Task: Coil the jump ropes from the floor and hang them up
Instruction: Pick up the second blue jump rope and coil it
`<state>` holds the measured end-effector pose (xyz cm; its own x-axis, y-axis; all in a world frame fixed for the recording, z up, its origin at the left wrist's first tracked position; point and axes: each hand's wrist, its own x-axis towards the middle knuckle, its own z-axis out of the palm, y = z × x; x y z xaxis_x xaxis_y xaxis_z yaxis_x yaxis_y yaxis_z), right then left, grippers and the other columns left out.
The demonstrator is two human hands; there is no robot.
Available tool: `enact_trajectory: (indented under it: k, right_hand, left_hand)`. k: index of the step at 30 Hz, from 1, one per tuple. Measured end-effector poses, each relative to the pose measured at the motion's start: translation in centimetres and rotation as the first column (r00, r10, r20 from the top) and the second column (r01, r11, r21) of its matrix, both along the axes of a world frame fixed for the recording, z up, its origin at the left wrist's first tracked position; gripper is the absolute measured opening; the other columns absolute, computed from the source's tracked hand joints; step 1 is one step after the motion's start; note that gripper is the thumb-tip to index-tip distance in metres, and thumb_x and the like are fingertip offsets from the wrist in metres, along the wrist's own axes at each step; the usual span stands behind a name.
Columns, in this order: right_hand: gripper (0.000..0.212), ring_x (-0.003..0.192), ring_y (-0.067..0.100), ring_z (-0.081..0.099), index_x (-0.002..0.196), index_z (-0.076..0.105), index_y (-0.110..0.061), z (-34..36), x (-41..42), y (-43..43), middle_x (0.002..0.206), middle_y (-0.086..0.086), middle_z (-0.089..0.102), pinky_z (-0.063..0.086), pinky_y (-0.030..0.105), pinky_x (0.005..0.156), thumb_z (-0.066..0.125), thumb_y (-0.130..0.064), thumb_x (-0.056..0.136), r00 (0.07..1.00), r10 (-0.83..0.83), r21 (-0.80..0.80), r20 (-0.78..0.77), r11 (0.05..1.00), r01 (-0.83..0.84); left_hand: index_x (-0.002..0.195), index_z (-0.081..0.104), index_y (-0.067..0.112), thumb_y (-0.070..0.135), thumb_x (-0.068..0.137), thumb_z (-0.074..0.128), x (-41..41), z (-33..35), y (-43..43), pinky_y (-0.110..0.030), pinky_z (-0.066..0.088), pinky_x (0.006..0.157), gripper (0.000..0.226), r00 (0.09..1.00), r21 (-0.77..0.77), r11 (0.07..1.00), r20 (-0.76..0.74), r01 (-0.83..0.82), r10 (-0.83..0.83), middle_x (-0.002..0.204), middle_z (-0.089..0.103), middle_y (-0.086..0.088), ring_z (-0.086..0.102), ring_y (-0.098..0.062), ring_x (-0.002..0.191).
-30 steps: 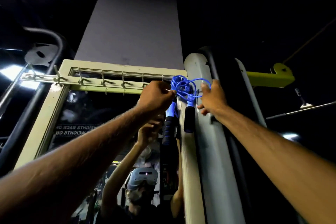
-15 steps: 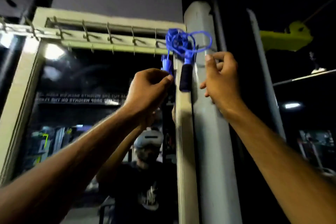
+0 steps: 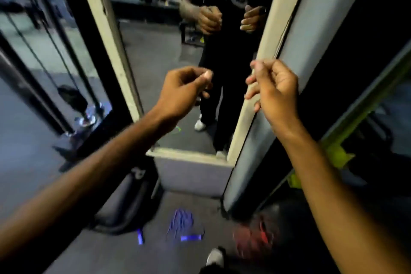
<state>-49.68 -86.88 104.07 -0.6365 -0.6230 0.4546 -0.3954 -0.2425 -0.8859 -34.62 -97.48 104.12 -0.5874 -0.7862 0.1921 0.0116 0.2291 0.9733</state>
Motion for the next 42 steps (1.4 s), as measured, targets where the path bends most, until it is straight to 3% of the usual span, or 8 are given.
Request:
enact_trajectory:
  k: [7,12,16,23,28,31,35,42]
  right_hand:
    - [0.017,0.048,0.013,0.055,0.089,0.062,-0.023,-19.6,9.6,6.1,0.072,0.000,0.062,0.033,0.019,0.034,0.049,-0.024,0.099,0.967,-0.011,0.450,0.255,0.887,-0.109]
    - [0.016,0.048,0.010,0.056,0.094,0.063,-0.011,-29.4,14.5,8.8,0.073,0.003,0.063,0.034,0.020,0.035,0.050,-0.020,0.098,0.943,-0.024,0.595,0.331,0.781,-0.189]
    - [0.014,0.050,0.014,0.058,0.089,0.063,-0.019,-40.1,15.6,8.5,0.071,0.000,0.064,0.036,0.020,0.037,0.051,-0.021,0.097,0.917,-0.100,0.690,0.386,0.691,-0.216]
    - [0.016,0.048,0.015,0.054,0.075,0.059,-0.028,-69.7,14.6,4.9,0.064,0.001,0.060,0.038,0.020,0.040,0.056,-0.026,0.091,0.890,-0.214,0.822,0.403,0.513,-0.248]
    - [0.021,0.069,0.035,0.067,0.074,0.061,-0.031,-94.8,11.6,3.0,0.067,0.004,0.065,0.056,0.044,0.063,0.058,-0.051,0.069,0.919,-0.260,0.912,0.297,0.363,-0.192]
    - [0.029,0.078,0.038,0.070,0.088,0.068,-0.014,-101.4,10.1,0.8,0.085,0.013,0.071,0.059,0.053,0.062,0.069,-0.042,0.079,0.890,-0.408,0.953,0.202,0.290,-0.084]
    - [0.053,0.065,0.032,0.068,0.104,0.063,0.003,-108.9,8.8,-1.5,0.090,0.016,0.069,0.057,0.047,0.046,0.072,-0.044,0.080,0.789,-0.568,0.961,0.235,0.255,-0.103]
    - [0.018,0.052,0.031,0.062,0.078,0.064,-0.003,-110.4,8.6,-2.2,0.079,0.020,0.068,0.059,0.050,0.054,0.066,-0.019,0.085,0.841,-0.494,0.958,0.220,0.272,-0.091]
  left_hand:
    - [0.091,0.069,0.006,0.018,0.096,0.060,11.5,-19.4,5.7,-0.023,0.043,0.056,0.016,0.961,0.357,0.918,0.267,-0.170,0.074,0.075,0.067,-0.002,0.060,-0.008,0.056]
    - [0.095,0.066,0.001,0.008,0.097,0.056,17.4,-29.2,8.5,-0.011,0.039,0.044,0.012,0.916,0.466,0.831,0.384,-0.303,0.119,0.079,0.064,-0.010,0.054,-0.001,0.046]
    - [0.095,0.066,0.002,0.003,0.096,0.054,18.7,-39.7,8.3,-0.009,0.036,0.041,0.011,0.869,0.521,0.759,0.481,-0.389,0.116,0.079,0.064,-0.011,0.054,0.000,0.045]
    - [0.089,0.064,0.012,0.009,0.096,0.054,17.2,-66.2,5.9,-0.012,0.036,0.039,0.013,0.766,0.517,0.690,0.638,-0.506,0.083,0.076,0.062,-0.006,0.052,-0.016,0.056]
    - [0.076,0.067,0.011,0.025,0.082,0.060,14.9,-86.5,4.8,-0.026,0.044,0.060,0.017,0.735,0.492,0.729,0.677,-0.476,0.023,0.076,0.065,-0.010,0.061,-0.019,0.070]
    - [0.081,0.070,0.007,0.021,0.082,0.063,13.6,-96.2,4.6,-0.035,0.052,0.069,0.016,0.715,0.484,0.736,0.699,-0.473,0.000,0.076,0.065,-0.010,0.066,-0.021,0.077]
    - [0.085,0.069,0.005,0.010,0.092,0.060,12.2,-103.9,4.0,-0.020,0.043,0.052,0.012,0.739,0.482,0.748,0.674,-0.456,0.015,0.074,0.061,-0.011,0.054,-0.019,0.068]
    - [0.077,0.068,0.020,0.016,0.091,0.062,13.7,-105.3,2.5,-0.040,0.053,0.069,0.016,0.727,0.463,0.772,0.687,-0.436,-0.001,0.076,0.068,-0.007,0.061,-0.020,0.069]
